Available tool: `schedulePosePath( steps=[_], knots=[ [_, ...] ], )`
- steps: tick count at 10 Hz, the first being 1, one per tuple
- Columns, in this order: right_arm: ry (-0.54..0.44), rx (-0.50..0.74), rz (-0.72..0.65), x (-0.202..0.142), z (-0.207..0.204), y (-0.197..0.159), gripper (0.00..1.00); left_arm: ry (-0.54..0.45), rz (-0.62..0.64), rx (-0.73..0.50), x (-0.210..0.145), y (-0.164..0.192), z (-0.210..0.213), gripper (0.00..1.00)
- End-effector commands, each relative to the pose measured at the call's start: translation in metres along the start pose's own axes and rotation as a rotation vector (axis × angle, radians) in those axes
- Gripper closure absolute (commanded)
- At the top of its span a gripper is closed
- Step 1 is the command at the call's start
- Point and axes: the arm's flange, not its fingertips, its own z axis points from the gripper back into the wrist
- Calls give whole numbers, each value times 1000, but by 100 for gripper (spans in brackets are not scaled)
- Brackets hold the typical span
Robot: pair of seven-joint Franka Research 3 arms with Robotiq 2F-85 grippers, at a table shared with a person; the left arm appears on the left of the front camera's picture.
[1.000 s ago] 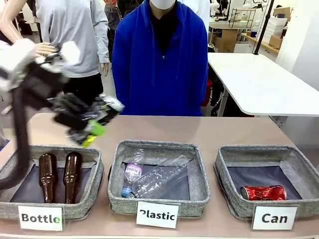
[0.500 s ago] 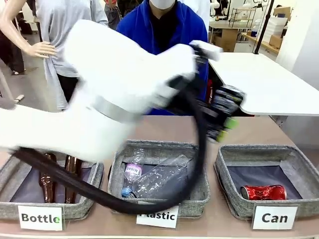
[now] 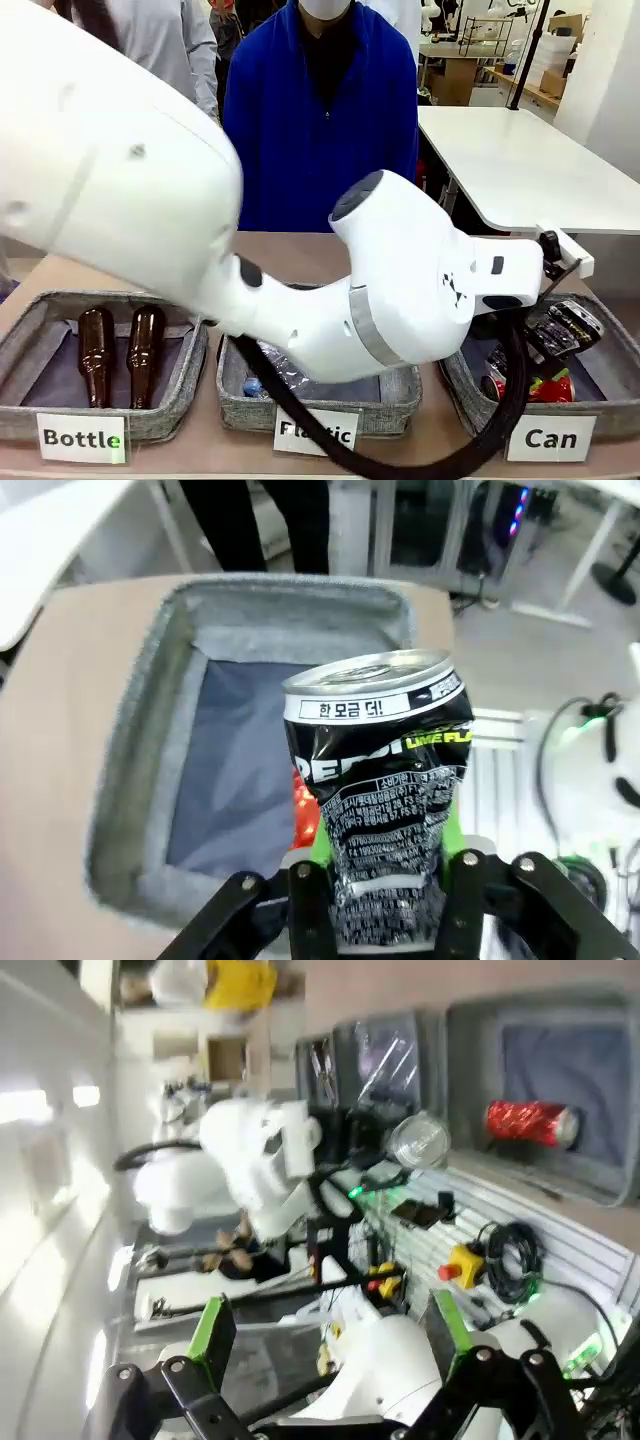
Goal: Sort the can waste into the basket.
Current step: Pick up the can waste from the table and place it in the right Fabric basket.
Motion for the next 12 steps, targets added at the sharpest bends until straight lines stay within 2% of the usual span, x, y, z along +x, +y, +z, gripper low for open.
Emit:
schedulePosePath(
  steps=[1, 3, 5, 6, 10, 11, 12],
  knots=[
    [77, 62, -17, -6, -14, 11, 0, 41, -72, 25, 52, 19, -8, 56],
    [77, 62, -17, -6, -14, 11, 0, 124, -270, -129, 66, 35, 0, 56],
    [77, 62, -17, -6, -14, 11, 0, 169, -364, -211, 71, 38, 0, 56],
    [77, 62, -17, -6, -14, 11, 0, 175, -372, -234, 69, 39, -6, 56],
    [77, 62, -17, -6, -14, 11, 0, 171, -419, -181, 66, 40, -9, 56],
    [77, 62, -17, -6, -14, 11, 0, 171, -411, -194, 66, 42, -8, 0],
    [77, 62, -17, -6, -14, 11, 0, 167, -415, -176, 65, 42, -7, 0]
  ],
)
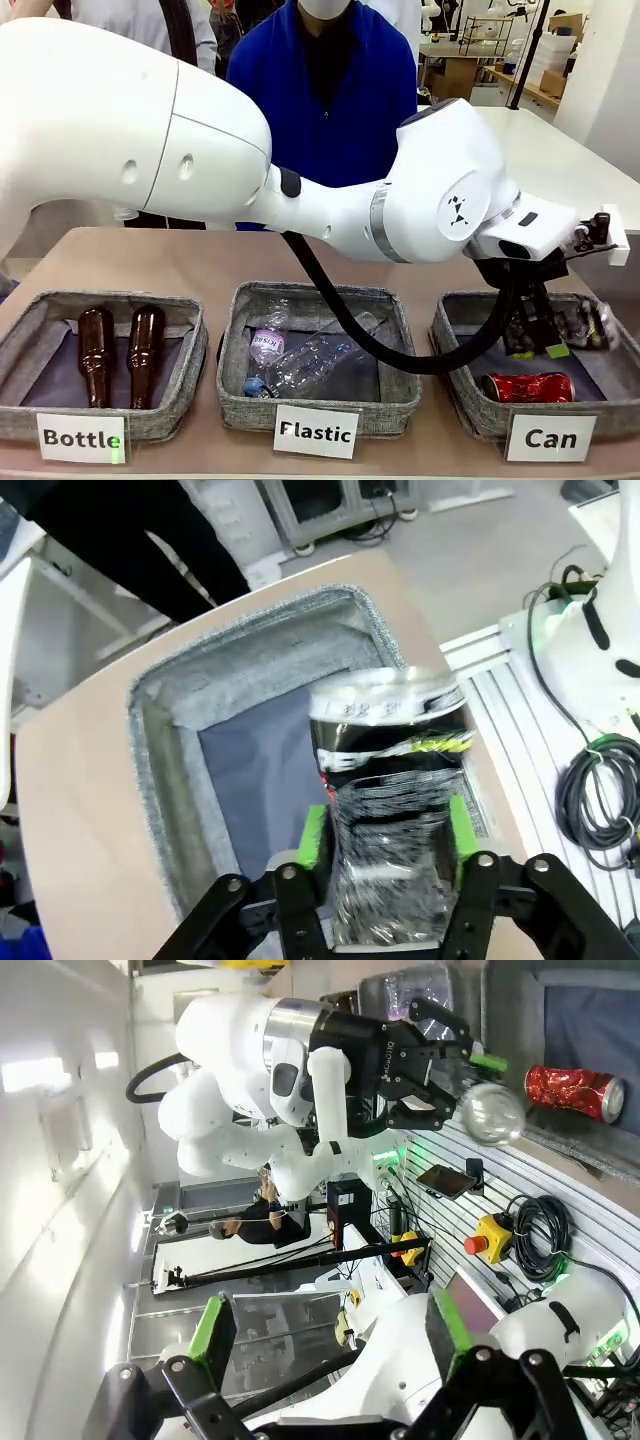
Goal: Sort the can waste into the basket.
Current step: Pick up the can waste from the table and place it in the right Fabric basket.
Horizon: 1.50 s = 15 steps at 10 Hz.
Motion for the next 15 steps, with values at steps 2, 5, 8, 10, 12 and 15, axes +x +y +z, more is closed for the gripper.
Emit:
schedulePosePath(
  steps=[2, 5, 8, 10, 12, 15],
  knots=[
    [-5, 15, -13, -2, 6, 7, 0, -5, -6, 36, 1, -3, 10, 0],
    [-5, 15, -13, -2, 6, 7, 0, -17, -9, 86, -4, -7, 31, 0],
    [192, 66, 143, 2, -17, 18, 0, -40, 92, 96, -38, -21, 133, 0],
    [297, 39, 284, 33, -69, 44, 0, -82, 245, 111, -94, -28, 226, 0],
    [333, 14, 337, 74, -132, 48, 0, -195, 463, 89, -173, -43, 316, 0],
    [321, 129, 367, 119, -217, 36, 0, -454, 832, -44, -329, -95, 446, 0]
  ],
)
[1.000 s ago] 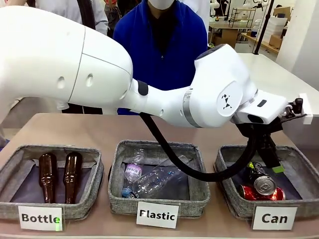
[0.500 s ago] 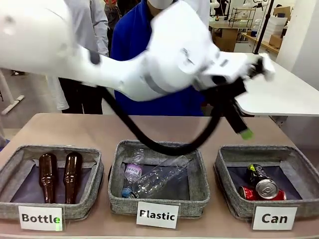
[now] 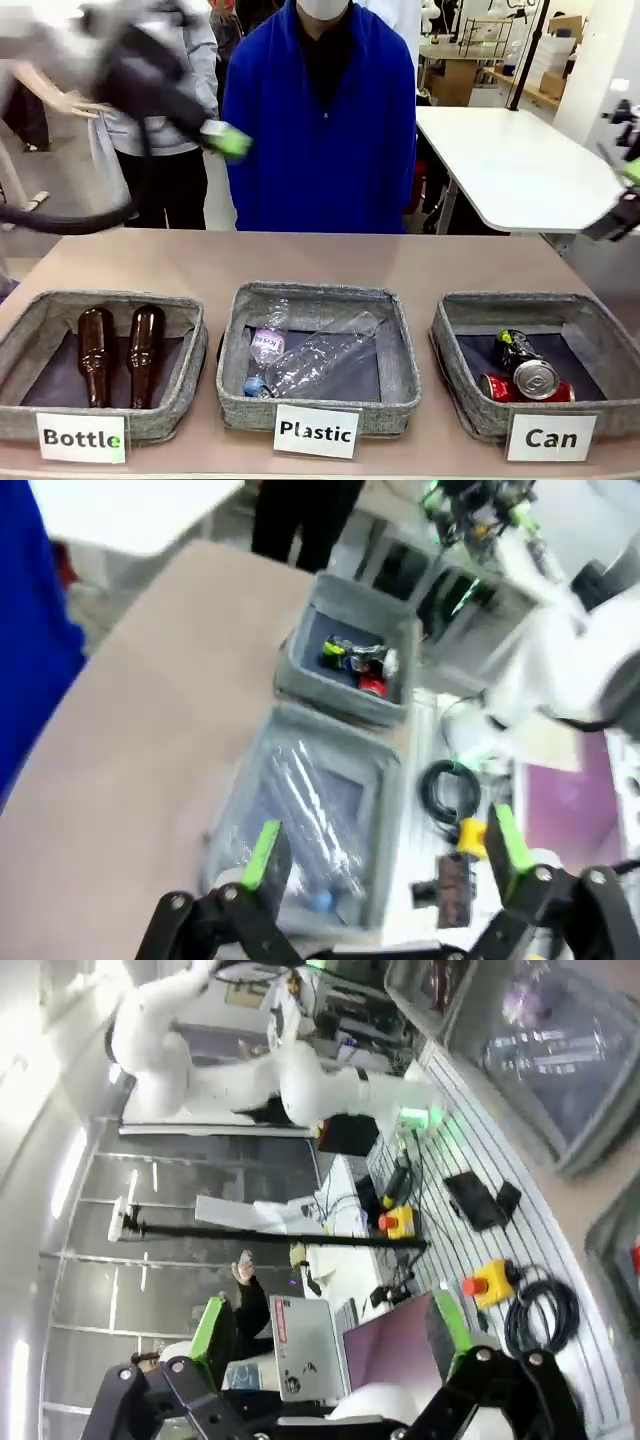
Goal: Sort the can waste into the basket.
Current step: Pick up the can waste from the table and place it in the right Fabric basket.
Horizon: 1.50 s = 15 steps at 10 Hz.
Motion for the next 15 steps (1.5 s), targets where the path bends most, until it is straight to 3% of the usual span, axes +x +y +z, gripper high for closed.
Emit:
schedulePosePath(
  steps=[1, 3, 4, 5, 6, 7, 15],
  knots=[
    [-102, 5, 44, 20, -26, -20, 0, -88, 260, -104, -88, 26, 90, 0],
    [-254, -12, 119, 47, -37, -35, 0, -229, 438, -251, -167, 48, 145, 0],
    [-307, -110, 166, 44, -42, -31, 0, -326, 490, -303, -215, 54, 162, 0],
    [-281, -177, 220, 33, -46, -17, 0, -404, 533, -301, -251, 53, 169, 0],
    [-230, -26, 82, 52, -33, -39, 0, -405, 506, -304, -277, 53, 164, 0],
    [-230, -26, 82, 52, -33, -39, 0, -318, 513, -294, -247, 49, 176, 0],
    [-230, -26, 82, 52, -33, -39, 0, -318, 513, -294, -247, 49, 176, 0]
  ],
)
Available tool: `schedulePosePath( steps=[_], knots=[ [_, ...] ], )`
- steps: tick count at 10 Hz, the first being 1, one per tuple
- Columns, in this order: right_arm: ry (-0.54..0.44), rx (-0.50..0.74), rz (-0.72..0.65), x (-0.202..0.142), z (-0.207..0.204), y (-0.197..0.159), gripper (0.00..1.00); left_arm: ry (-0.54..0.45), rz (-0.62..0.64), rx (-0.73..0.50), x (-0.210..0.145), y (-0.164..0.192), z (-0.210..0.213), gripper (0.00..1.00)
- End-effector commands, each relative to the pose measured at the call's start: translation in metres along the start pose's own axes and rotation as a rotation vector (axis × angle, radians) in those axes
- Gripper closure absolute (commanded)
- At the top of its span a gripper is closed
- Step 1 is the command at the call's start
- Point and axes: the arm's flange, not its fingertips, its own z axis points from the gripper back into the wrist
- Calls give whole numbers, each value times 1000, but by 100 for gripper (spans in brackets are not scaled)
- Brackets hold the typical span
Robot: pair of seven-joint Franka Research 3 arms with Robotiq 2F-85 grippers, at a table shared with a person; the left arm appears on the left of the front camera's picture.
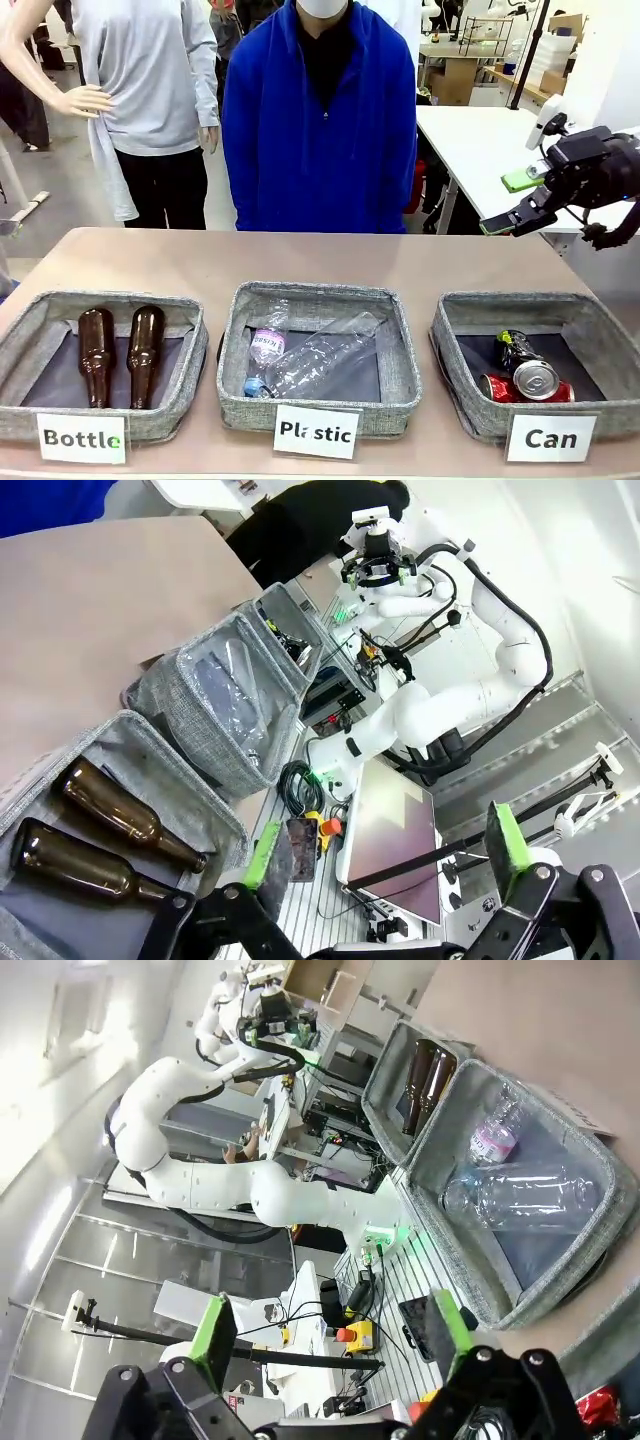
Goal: Sort the can waste into the basket.
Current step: Pick up the can waste from the table and place it in the right Fabric basket.
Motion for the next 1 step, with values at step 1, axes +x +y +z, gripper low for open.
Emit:
schedulePosePath(
  steps=[1],
  knots=[
    [2, 0, -19, 4, 1, 6, 0, -6, 13, 2, 0, -2, 0, 0]
  ],
)
